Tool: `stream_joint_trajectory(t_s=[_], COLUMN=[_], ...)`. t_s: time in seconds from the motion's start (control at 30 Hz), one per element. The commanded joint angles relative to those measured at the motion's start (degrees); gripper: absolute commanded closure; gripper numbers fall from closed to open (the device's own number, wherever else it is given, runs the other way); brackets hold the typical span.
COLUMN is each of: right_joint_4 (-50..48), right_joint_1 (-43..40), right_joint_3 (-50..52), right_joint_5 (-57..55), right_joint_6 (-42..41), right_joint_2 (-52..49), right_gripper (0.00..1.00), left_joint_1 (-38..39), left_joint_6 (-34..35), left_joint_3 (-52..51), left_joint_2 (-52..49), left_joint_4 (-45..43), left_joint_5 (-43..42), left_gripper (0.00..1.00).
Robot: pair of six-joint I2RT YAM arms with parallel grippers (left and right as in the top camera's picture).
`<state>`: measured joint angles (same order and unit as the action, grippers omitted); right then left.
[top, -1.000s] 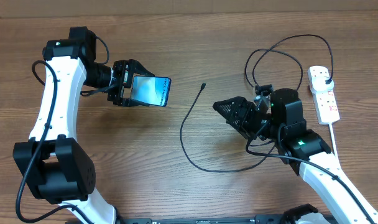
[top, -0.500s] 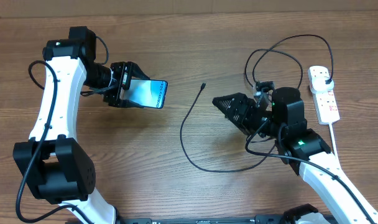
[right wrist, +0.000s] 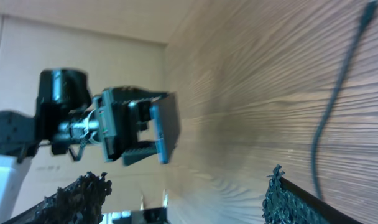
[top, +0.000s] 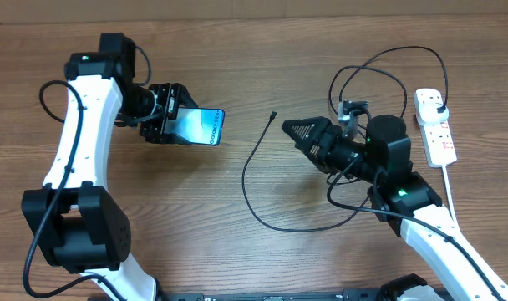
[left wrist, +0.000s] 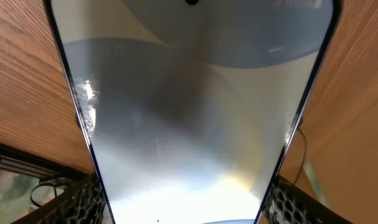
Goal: Plug charger to phone and switch on socket
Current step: 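Move the right gripper to the phone's edge beside the left gripper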
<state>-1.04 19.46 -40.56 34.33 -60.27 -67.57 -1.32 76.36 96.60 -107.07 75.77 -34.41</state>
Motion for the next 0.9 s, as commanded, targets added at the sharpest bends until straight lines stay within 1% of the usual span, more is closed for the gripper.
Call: stream_joint_trajectory(t_s=[0.0,0.17,0.23,0.37,0.47,0.6,0.73,0.77,0.87], right_joint_4=[-1.55,-1.05,-0.2,6.75,13.6,14.08,12.41,12.28,12.28], right_joint_1=[2.71,5.6,6.8,9.25,10.73,12.85,15.15,15.82,16.87], right_joint_3=[-1.73,-4.5,-7.02,-14.34,-20.96,-24.39,-24.57,-24.57,-24.57], right_joint_5=[0.24,0.74,1.7,1.2,-1.55,-4.61,-7.91,-9.05,-12.02], right_joint_6=[-3.02,-3.76,-2.19,3.04,6.49,6.97,6.49,6.49,6.54], right_joint_2=[-1.09,-5.27,-7.8,-12.96,-17.29,-20.98,-22.82,-23.04,-23.21], right_gripper=[0.17,0.21,0.21,0.21,0.21,0.21,0.25,0.29,0.36], left_joint_1=[1.77,3.26,3.65,4.04,4.04,4.04,4.04,4.04,4.04], left_joint_6=[1.49,1.7,1.92,1.99,2.1,2.1,2.08,2.08,2.08], left_joint_3=[1.05,1.05,1.05,1.05,1.05,1.05,1.05,1.05,1.05], left_joint_2=[1.2,1.2,1.2,1.2,1.2,1.2,1.2,1.2,1.2], left_joint_4=[-0.24,-0.85,-0.87,-0.87,-0.85,-0.85,-0.81,-0.81,-0.76], left_joint_5=[0.59,0.72,0.98,1.01,0.96,0.92,0.42,0.22,0.02], left_gripper=[0.39,0.39,0.39,0.38,0.39,0.39,0.39,0.39,0.39])
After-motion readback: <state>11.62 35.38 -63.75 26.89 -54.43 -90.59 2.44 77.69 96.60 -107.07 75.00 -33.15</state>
